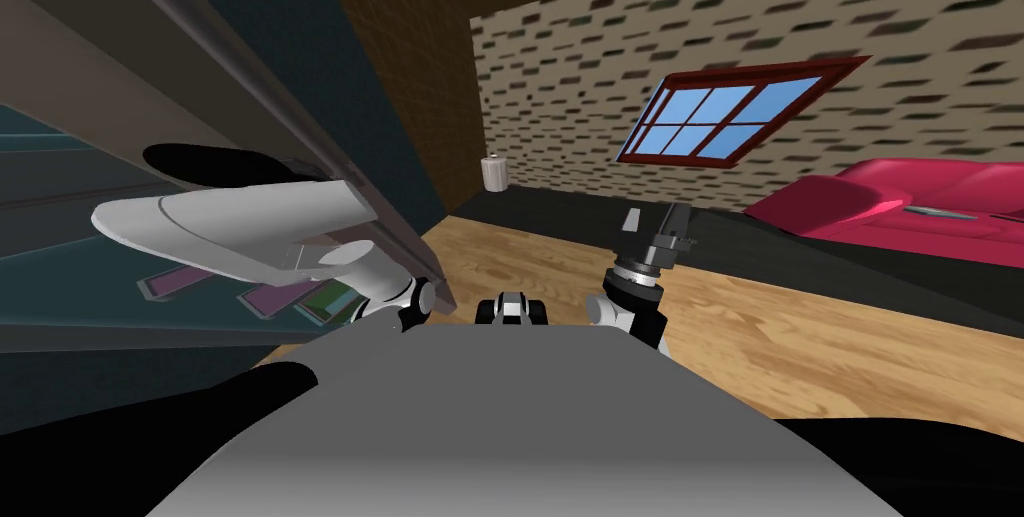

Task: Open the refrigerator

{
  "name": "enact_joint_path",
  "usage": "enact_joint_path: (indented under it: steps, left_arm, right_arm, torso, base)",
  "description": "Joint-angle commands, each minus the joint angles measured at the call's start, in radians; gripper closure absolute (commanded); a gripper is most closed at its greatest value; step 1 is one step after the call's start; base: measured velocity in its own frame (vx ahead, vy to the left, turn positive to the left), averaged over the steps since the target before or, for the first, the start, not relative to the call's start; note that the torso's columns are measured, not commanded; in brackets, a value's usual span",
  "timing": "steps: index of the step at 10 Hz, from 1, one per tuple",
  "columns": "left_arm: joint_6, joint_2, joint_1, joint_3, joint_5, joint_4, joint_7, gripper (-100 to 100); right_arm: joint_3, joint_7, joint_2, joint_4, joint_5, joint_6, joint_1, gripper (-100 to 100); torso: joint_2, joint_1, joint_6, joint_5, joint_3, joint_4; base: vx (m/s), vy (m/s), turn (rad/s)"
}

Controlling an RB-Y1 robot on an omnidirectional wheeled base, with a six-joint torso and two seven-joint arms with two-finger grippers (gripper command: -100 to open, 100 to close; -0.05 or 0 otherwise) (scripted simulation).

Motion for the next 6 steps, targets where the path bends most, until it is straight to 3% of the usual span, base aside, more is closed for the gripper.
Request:
enact_joint_path:
  steps: [1, 3, 4, 5, 6]
  left_arm:
    - [0.057, 0.053, -0.053, 0.003, -0.01, -0.013, -0.024, -100]
    - [0.109, 0.089, -0.095, 0.0, -0.019, -0.011, -0.039, -100]
    - [0.095, 0.078, -0.085, -0.001, -0.02, -0.013, -0.036, -100]
    - [0.101, 0.079, -0.087, -0.001, -0.021, -0.013, -0.036, 0]
    - [0.101, 0.079, -0.086, -0.001, -0.021, -0.013, -0.036, 0]
  right_arm:
    - [0.0, 0.0, 0.0, 0.0, 0.0, 0.0, 0.0, 0]
    - [0.0, 0.0, 0.0, 0.0, 0.0, 0.0, 0.0, 0]
    - [0.0, 0.0, 0.0, 0.0, 0.0, 0.0, 0.0, 0]
    - [0.0, 0.0, 0.0, 0.0, 0.0, 0.0, 0.0, 0]
    - [0.0, 0.0, 0.0, 0.0, 0.0, 0.0, 0.0, 0]
  torso:
    - [-0.004, -0.004, 0.002, 0.001, -0.002, -0.003]
    - [-0.004, -0.008, 0.003, 0.003, 0.0, -0.006]
    - [-0.002, -0.009, 0.004, 0.003, 0.001, -0.006]
    - [-0.002, -0.009, 0.004, 0.003, 0.001, -0.006]
    - [-0.002, -0.008, 0.003, 0.003, 0.002, -0.006]
  base:
    - [-0.002, 0.034, -0.066]
    - [0.002, 0.024, -0.057]
    - [0.0, 0.0, 0.0]
    - [0.0, 0.0, 0.0]
    - [0.0, 0.0, 0.0]
